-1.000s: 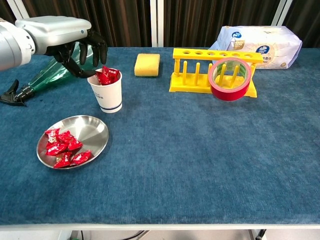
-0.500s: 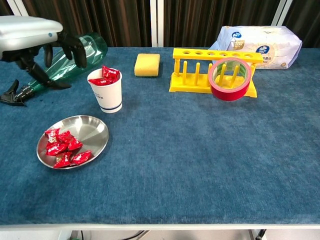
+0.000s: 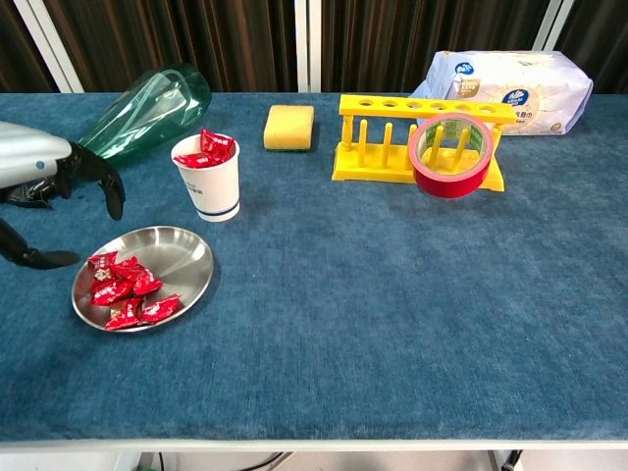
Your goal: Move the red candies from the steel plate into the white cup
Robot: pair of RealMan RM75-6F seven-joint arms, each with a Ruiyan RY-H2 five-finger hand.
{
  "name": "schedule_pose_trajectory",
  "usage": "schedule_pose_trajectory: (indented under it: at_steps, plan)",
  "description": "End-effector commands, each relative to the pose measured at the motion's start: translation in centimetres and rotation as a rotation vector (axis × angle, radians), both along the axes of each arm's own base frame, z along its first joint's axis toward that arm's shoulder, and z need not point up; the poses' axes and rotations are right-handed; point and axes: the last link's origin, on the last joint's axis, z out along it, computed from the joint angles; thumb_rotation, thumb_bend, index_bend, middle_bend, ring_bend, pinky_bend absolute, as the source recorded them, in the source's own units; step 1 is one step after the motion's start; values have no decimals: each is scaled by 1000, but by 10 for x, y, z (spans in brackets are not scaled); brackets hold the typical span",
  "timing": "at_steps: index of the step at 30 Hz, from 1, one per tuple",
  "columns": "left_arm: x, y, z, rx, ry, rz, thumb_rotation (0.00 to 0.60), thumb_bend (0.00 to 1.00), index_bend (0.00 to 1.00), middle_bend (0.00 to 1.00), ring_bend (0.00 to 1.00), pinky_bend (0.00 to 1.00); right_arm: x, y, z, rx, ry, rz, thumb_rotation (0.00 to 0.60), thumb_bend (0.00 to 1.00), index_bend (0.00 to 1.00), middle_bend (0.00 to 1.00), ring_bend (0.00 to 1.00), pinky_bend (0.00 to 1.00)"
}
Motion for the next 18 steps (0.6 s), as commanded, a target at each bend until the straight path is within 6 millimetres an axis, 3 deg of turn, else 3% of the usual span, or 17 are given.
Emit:
schedule_pose_trajectory:
  at_steps: [1, 18]
  plan:
    - [-7, -9, -12, -33, 6, -8, 600, 233, 358, 244, 154, 324, 0, 0, 0, 1, 0, -2, 600, 200, 0, 0, 0, 0]
    - [-19, -15, -29, -54, 104, -18, 600, 234, 383, 267, 159, 339, -1, -3, -2, -1, 1, -4, 600, 199, 0, 0, 0, 0]
